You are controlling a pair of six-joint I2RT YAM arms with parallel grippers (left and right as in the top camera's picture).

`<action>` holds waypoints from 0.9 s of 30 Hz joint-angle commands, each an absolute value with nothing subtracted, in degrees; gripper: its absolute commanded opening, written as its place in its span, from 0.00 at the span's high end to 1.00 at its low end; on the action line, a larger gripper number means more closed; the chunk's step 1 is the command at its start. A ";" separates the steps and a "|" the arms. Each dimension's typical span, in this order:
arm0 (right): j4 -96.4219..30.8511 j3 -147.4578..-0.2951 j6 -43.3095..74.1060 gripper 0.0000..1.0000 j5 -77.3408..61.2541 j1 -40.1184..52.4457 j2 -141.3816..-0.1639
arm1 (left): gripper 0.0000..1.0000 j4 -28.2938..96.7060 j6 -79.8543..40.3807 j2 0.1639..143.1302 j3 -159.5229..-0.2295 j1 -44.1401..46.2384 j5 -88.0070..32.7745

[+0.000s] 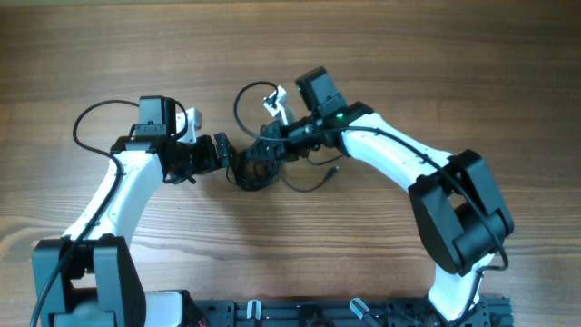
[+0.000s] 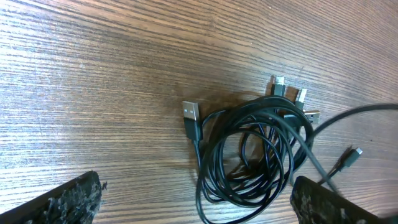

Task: Untangle cables
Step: 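Lift the grasped cable with the right gripper and pull it far right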

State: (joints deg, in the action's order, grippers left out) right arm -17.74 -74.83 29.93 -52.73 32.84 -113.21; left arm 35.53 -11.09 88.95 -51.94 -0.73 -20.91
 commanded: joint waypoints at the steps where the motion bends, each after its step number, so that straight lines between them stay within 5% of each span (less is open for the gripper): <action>1: -18.44 -75.31 32.32 0.96 -49.04 33.15 -113.03 | 0.00 35.24 -11.42 88.40 -51.59 -0.58 -21.63; 18: -21.04 -75.31 26.92 0.96 -33.32 31.22 -72.86 | 0.00 35.22 -11.44 88.40 -51.59 -0.58 -21.63; 27: -25.54 -75.31 24.62 0.96 -17.06 31.22 -64.58 | 0.00 35.18 -11.44 88.40 -51.59 -0.58 -21.63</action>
